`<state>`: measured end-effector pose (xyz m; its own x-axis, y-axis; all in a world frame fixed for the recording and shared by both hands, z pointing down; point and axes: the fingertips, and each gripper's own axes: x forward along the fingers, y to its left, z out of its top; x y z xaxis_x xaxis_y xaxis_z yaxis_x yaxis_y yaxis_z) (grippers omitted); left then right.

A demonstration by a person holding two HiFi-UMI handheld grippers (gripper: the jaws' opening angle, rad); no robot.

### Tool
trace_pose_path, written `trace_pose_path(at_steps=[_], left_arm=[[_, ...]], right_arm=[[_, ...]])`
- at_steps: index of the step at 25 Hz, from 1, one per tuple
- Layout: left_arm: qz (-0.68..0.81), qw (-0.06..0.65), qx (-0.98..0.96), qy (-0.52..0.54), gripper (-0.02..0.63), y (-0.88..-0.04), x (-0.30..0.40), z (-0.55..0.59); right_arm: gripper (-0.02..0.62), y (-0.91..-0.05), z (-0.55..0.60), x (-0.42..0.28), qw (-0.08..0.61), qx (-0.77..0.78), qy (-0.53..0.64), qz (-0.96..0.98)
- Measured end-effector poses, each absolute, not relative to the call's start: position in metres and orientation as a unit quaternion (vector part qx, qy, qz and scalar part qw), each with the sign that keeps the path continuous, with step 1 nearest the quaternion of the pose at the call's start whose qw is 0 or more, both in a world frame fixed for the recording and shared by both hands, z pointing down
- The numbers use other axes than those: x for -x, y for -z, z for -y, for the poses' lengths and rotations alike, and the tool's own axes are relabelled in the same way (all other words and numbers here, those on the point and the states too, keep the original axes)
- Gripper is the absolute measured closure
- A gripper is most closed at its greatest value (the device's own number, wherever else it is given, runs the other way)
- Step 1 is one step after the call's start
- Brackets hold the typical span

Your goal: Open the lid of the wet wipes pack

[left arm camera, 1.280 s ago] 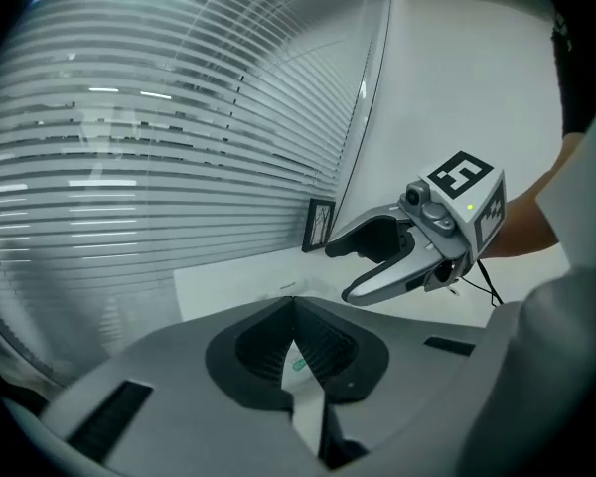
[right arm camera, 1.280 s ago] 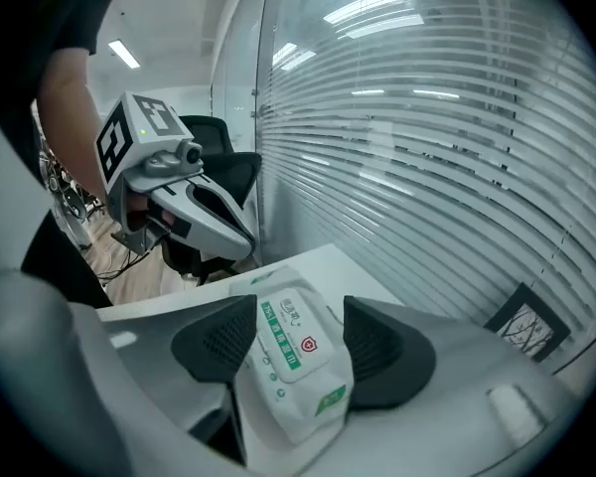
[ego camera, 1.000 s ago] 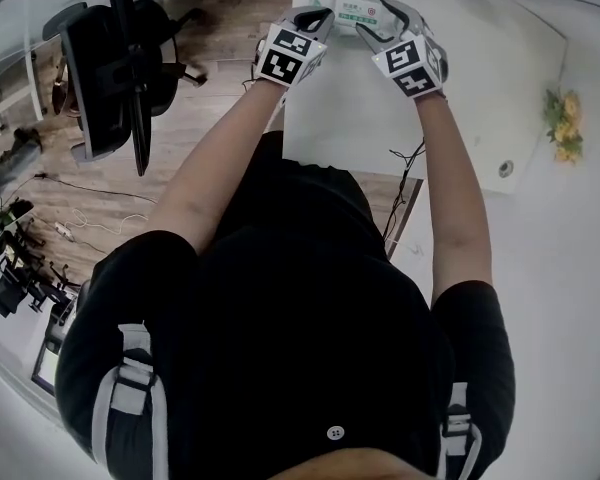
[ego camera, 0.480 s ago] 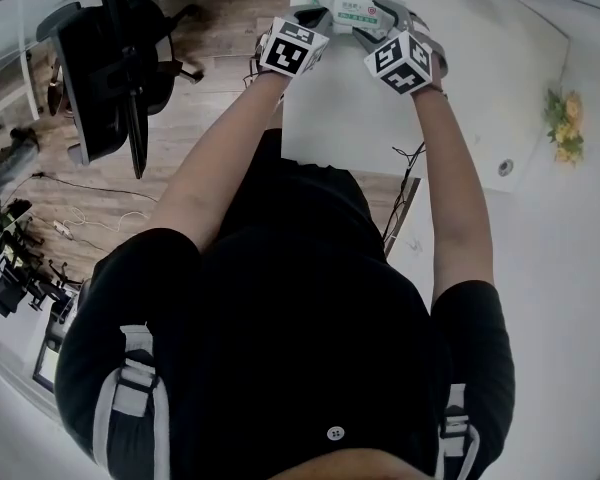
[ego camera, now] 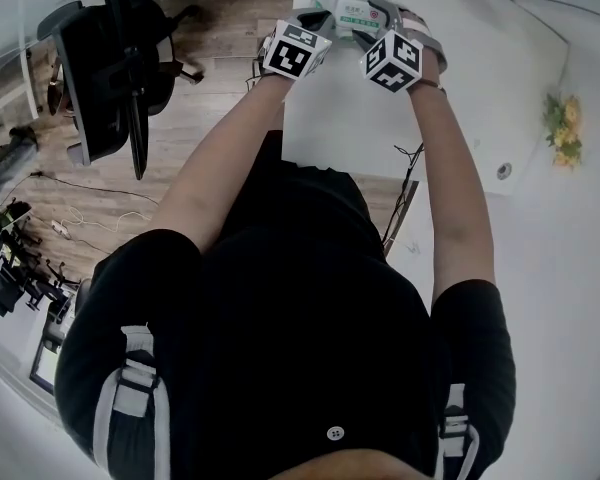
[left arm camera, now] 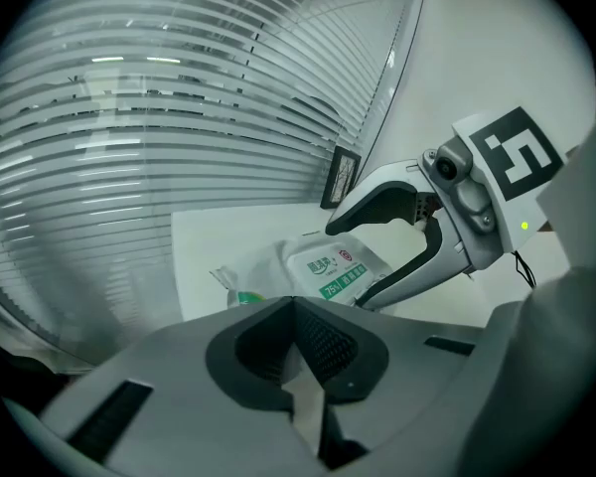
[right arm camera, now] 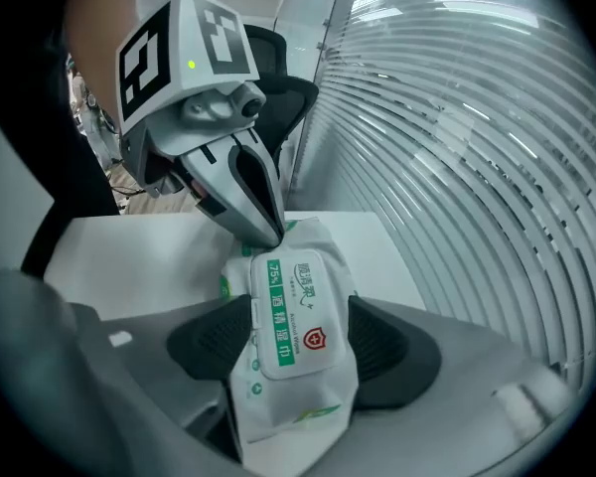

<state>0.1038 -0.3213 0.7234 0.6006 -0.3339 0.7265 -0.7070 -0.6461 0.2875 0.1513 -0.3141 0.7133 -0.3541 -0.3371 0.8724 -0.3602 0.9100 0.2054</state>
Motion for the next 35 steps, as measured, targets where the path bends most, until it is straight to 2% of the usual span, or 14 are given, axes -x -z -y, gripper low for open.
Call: trace_pose_path(at_steps=[7,18,35], left_arm=[[0.310,0.281,-0.847,-0.330,0.598,-0.724,-0.106,0.322],[0.308,0.287,-0.840,-0.343,0.598,-0.723,-0.106,0.319],[0.305,0.284,-0.838,-0.352,0.598,-0.723,-0.105,0.319]], right_arm=[[0.288,-0.710,0.315,-0.150,0.546,-0.195,0.005,0.815],[0.295,-0.696,0.319,-0.149,0.538,-0.205,0.017,0.817],[0.362,-0.651,0.363,-0.160,0.464,-0.316,0.035,0.827]])
